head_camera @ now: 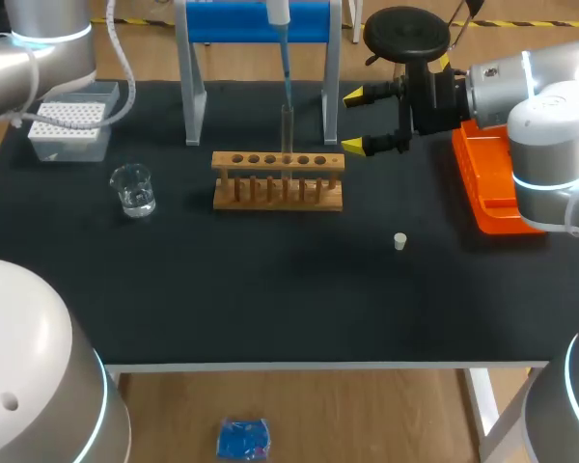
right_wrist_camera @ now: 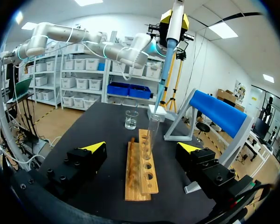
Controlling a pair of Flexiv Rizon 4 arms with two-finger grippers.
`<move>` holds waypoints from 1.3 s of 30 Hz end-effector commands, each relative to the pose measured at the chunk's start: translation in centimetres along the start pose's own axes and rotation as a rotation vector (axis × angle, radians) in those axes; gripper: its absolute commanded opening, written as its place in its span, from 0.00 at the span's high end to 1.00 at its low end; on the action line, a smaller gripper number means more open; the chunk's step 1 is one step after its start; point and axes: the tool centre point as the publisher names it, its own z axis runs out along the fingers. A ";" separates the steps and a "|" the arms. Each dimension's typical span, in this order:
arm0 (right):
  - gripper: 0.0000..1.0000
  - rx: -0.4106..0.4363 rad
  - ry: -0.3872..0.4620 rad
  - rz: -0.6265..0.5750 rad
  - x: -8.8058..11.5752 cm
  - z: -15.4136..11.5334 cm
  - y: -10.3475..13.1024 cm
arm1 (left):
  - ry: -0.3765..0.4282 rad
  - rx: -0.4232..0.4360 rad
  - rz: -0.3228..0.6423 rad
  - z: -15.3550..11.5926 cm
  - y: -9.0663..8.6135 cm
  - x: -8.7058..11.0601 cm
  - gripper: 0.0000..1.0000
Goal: Invert the test tube, pick up the pipette, mount the tip to pipette, aspirate from beaker and dispense into the tube, eject the tip, return the pipette, and cap with the stopper.
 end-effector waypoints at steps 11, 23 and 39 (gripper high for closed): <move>0.00 -0.001 0.001 0.000 0.0 0.0 0.0 | -0.004 0.003 -0.006 0.0 0.5 -0.1 1.00; 0.00 -0.001 0.001 0.000 0.0 0.0 0.0 | -0.019 -0.004 -0.009 -0.3 0.6 -0.1 1.00; 0.00 -0.001 0.001 0.000 0.0 0.0 0.0 | -0.019 -0.009 -0.011 -0.3 0.7 -0.1 1.00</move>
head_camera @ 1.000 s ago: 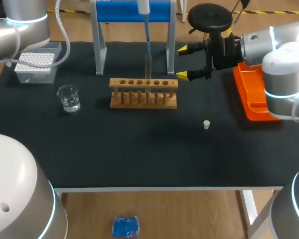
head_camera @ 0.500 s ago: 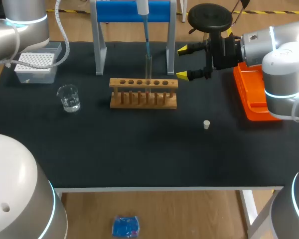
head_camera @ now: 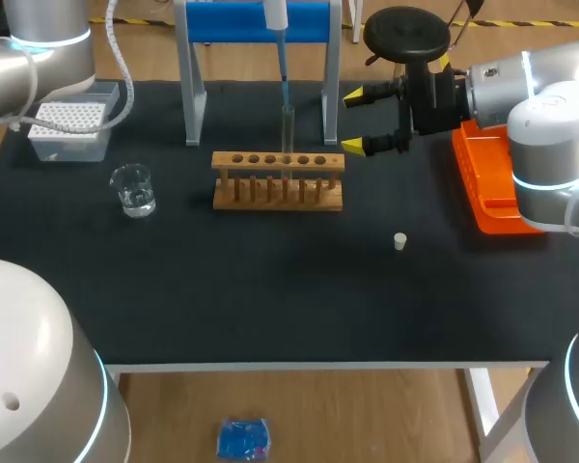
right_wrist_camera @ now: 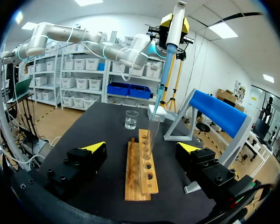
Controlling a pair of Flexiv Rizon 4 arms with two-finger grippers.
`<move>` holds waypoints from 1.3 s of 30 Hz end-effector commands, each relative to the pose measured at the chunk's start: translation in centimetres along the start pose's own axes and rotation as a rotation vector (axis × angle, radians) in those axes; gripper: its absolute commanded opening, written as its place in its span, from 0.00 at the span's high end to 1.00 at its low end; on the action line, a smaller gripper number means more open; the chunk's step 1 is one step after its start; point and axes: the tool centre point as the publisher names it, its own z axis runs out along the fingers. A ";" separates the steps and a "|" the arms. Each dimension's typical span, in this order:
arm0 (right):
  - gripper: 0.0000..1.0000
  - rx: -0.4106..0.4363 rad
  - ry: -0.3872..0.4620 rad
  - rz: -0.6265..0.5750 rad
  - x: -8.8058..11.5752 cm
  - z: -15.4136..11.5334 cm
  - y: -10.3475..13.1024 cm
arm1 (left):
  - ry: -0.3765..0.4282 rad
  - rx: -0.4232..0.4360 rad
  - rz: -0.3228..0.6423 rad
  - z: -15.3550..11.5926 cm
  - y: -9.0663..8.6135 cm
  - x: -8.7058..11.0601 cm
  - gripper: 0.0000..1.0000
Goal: Invert the test tube, pick up the pipette, mount the tip to pipette, aspirate from beaker and dispense into the tube, eject the tip, return the pipette, and cap with the stopper.
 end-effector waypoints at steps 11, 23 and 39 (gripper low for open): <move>0.00 -0.001 0.001 0.000 0.0 0.0 0.0 | 0.000 0.005 0.004 0.1 0.0 -0.2 1.00; 0.00 -0.001 0.001 0.000 0.0 0.0 0.0 | 0.029 0.032 0.002 0.3 0.5 -0.5 1.00; 0.00 -0.001 0.001 0.000 0.0 0.0 0.0 | 0.004 0.001 -0.013 0.2 0.8 -0.4 1.00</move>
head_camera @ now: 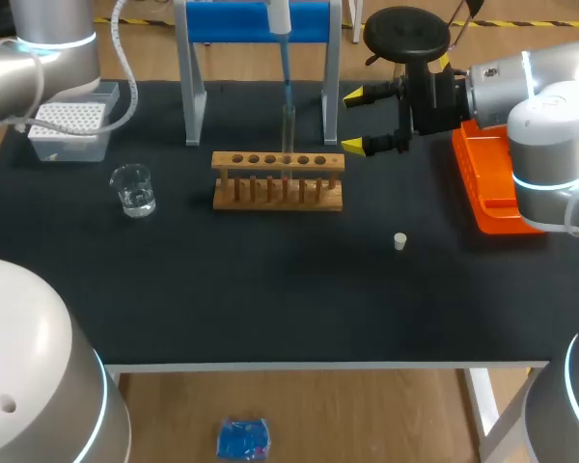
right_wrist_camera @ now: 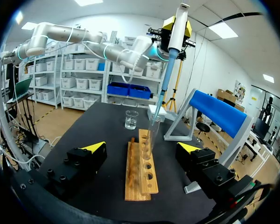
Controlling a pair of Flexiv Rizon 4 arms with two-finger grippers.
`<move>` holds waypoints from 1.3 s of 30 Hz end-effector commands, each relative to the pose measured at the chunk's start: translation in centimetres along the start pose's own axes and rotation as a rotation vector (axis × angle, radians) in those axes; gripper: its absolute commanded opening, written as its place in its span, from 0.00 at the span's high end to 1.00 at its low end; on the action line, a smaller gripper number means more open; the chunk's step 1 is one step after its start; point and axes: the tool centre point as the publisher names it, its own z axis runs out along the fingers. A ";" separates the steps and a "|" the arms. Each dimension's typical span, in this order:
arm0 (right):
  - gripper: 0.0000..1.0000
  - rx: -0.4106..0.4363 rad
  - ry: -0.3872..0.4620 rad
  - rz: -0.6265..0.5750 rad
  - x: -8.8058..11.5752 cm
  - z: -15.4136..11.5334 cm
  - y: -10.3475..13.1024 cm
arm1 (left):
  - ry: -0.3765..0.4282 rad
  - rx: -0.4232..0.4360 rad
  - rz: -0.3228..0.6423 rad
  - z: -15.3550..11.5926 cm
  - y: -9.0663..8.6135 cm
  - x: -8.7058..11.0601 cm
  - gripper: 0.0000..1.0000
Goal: Invert the test tube, pick up the pipette, mount the tip to pipette, aspirate from beaker and dispense into the tube, eject the tip, return the pipette, and cap with the stopper.
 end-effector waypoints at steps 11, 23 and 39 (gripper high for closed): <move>0.00 -0.001 0.001 0.000 0.0 0.0 0.0 | -0.048 -0.033 0.000 -0.2 -0.1 0.2 1.00; 0.00 -0.001 0.001 0.000 0.0 0.0 0.0 | -0.047 -0.032 0.013 -0.1 0.0 -0.1 1.00; 0.00 -0.001 0.001 0.000 0.0 0.0 0.0 | -0.027 -0.030 0.023 0.7 0.0 -0.4 1.00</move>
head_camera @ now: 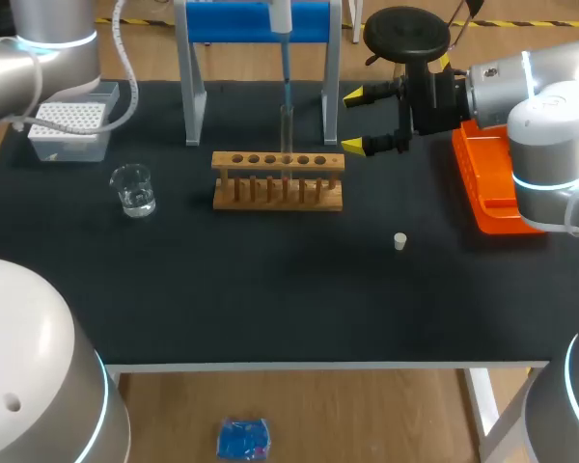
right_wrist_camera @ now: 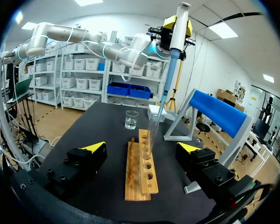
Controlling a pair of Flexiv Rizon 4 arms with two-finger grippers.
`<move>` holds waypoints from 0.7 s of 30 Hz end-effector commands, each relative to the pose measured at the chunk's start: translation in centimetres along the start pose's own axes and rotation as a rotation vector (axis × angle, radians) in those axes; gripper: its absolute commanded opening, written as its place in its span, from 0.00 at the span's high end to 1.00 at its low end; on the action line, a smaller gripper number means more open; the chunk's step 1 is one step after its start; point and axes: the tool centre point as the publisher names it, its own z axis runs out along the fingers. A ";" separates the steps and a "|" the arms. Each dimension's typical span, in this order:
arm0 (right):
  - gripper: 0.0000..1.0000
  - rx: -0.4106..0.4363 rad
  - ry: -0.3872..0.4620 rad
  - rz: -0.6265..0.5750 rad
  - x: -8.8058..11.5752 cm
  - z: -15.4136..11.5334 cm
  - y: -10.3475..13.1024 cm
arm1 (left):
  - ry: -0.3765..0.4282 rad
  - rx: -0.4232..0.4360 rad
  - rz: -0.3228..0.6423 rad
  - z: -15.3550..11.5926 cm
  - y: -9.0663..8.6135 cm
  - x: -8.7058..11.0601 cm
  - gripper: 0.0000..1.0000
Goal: Invert the test tube, pick up the pipette, mount the tip to pipette, aspirate from beaker and dispense into the tube, eject the tip, return the pipette, and cap with the stopper.
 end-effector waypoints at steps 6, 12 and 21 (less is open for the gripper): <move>0.00 -0.001 0.001 0.000 0.0 0.0 0.0 | 0.004 -0.017 0.000 0.3 0.0 -0.1 1.00; 0.00 -0.001 0.001 0.000 0.0 0.0 0.0 | -0.003 -0.026 -0.004 0.4 0.0 0.2 1.00; 0.00 -0.001 0.001 0.000 0.0 0.0 0.0 | -0.017 -0.019 -0.002 0.0 0.3 0.8 1.00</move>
